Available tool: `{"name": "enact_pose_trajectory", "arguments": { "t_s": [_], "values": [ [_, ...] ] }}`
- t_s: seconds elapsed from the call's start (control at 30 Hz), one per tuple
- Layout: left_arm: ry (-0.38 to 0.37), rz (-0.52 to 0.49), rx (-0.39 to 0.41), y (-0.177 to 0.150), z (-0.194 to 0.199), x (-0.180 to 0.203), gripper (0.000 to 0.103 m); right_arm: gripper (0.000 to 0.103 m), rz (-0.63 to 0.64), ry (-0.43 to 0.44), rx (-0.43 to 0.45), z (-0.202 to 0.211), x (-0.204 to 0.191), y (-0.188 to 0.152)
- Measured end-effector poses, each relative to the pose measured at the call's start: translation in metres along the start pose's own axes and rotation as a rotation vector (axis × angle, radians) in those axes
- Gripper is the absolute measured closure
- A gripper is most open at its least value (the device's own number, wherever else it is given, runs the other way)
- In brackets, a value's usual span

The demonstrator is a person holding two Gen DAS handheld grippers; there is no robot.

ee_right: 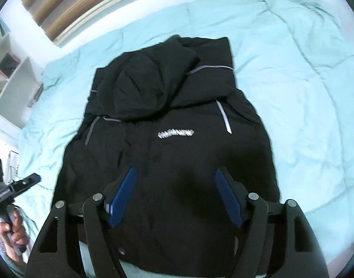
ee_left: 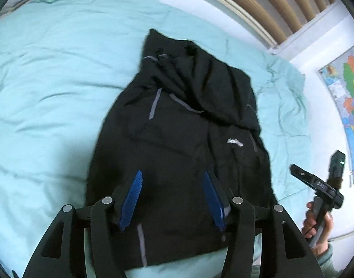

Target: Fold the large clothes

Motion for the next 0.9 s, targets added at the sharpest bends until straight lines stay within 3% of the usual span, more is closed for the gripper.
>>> {"name": "enact_pose_trajectory", "arguments": {
  "t_s": [0.27,0.43,0.53,0.7,0.83,0.9],
  "values": [
    [0.042,0.118,-0.041,-0.023,0.003,-0.057,0.044,0.029,-0.064,-0.106,-0.043,0.023,0.041,-0.046],
    [0.018,0.211,-0.131,-0.042,-0.018,-0.091,0.043,0.029,-0.184,-0.124,-0.080,0.025,0.081,-0.072],
    [-0.044,0.283,-0.182,-0.054,-0.040,-0.106,0.043,0.029,-0.261,-0.119,-0.096,0.024,0.103,-0.086],
    [-0.082,0.330,-0.264,-0.072,-0.071,-0.109,0.043,0.029,-0.374,-0.100,-0.119,0.025,0.131,-0.101],
    [-0.083,0.264,-0.204,-0.078,-0.063,-0.092,0.045,0.029,-0.401,-0.109,-0.128,0.030,0.145,-0.109],
    [-0.097,0.218,-0.153,-0.077,-0.051,-0.078,0.053,0.029,-0.408,-0.120,-0.143,0.028,0.153,-0.117]
  ]
}}
Point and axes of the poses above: each gripper's, at about its wrist camera, not at the fingertips, and z roughly against the way its jaws point, x to its right, y to its top, the point moved 2 cm from there along -z, roughly the way its jaws point, and after that the axes turned 12 degrees about y, right-handed, at the moved point
